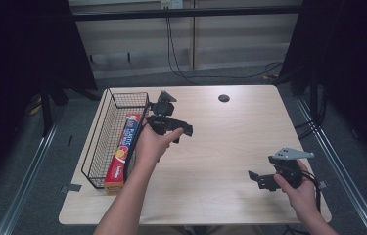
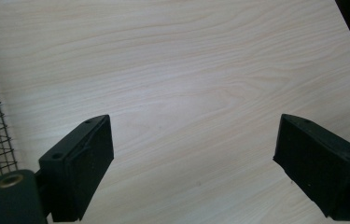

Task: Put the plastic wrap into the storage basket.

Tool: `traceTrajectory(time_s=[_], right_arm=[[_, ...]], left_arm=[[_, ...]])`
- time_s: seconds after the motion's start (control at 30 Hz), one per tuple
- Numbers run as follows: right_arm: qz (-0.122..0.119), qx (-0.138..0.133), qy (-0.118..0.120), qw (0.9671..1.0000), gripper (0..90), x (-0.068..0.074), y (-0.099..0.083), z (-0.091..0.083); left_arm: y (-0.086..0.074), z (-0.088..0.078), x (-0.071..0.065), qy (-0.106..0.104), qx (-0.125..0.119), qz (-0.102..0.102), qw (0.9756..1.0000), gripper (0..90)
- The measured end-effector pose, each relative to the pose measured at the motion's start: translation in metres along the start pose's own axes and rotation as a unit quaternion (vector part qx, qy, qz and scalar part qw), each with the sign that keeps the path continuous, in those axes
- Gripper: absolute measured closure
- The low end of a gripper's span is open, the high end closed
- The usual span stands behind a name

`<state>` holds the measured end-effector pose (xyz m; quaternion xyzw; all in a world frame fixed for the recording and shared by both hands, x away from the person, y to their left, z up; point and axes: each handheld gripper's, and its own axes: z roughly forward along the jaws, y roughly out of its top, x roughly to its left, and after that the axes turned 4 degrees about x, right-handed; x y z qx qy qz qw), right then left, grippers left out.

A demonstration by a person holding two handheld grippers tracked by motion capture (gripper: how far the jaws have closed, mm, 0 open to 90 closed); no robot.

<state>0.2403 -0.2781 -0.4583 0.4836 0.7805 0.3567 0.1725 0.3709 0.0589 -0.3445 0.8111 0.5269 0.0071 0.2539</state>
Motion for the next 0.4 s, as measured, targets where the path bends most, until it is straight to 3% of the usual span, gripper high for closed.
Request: traceTrajectory(time_s=[0.4], right_arm=[[-0.003, 0.001, 0.003, 1.0, 3.4, 0.0, 0.001, 0.002]], left_arm=[[-0.012, 0.016, -0.008, -0.006, -0.007, 0.022, 0.9997, 9.8]])
